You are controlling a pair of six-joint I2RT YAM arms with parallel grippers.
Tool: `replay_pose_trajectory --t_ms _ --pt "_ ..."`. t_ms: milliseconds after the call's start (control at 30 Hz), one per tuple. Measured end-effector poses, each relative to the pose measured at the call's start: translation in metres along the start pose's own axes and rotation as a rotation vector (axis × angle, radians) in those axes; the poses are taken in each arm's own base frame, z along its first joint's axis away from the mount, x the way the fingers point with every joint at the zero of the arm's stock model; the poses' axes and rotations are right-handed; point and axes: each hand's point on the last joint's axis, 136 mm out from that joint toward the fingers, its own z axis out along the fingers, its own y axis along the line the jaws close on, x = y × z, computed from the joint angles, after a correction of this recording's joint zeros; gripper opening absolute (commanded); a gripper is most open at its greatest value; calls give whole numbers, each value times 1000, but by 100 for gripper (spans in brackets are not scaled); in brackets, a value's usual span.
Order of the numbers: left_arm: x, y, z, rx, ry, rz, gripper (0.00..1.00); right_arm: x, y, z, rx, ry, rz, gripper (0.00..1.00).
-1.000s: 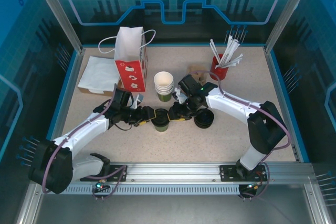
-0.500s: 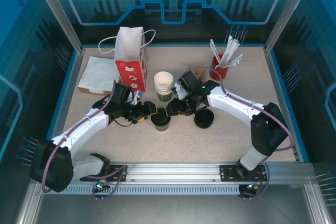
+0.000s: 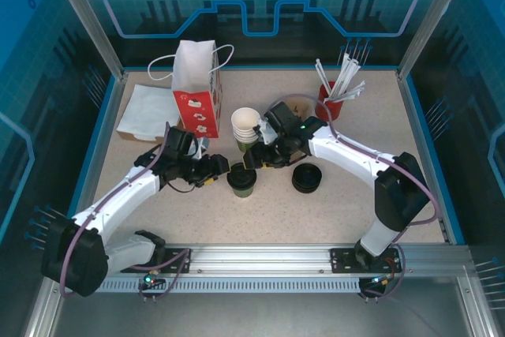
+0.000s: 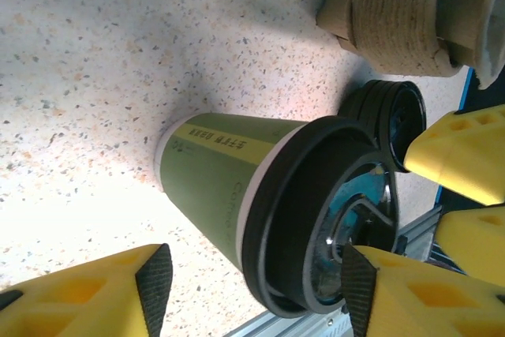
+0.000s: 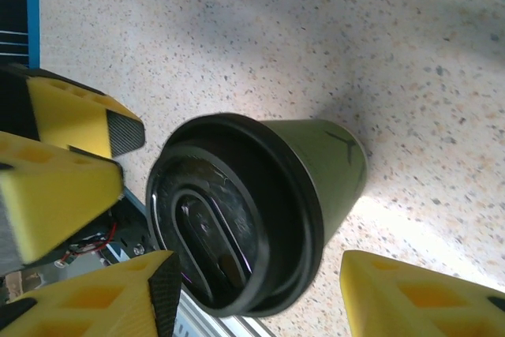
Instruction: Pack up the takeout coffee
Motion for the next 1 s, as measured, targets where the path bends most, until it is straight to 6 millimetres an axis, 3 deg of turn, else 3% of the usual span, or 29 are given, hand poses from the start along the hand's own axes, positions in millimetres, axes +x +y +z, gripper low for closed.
replay_pose_trajectory --t_ms 367,1000 --pt "11 16 8 -20 32 -30 56 -5 -7 22 24 43 16 49" --pt "13 15 15 5 55 -13 41 2 -9 23 40 72 11 42"
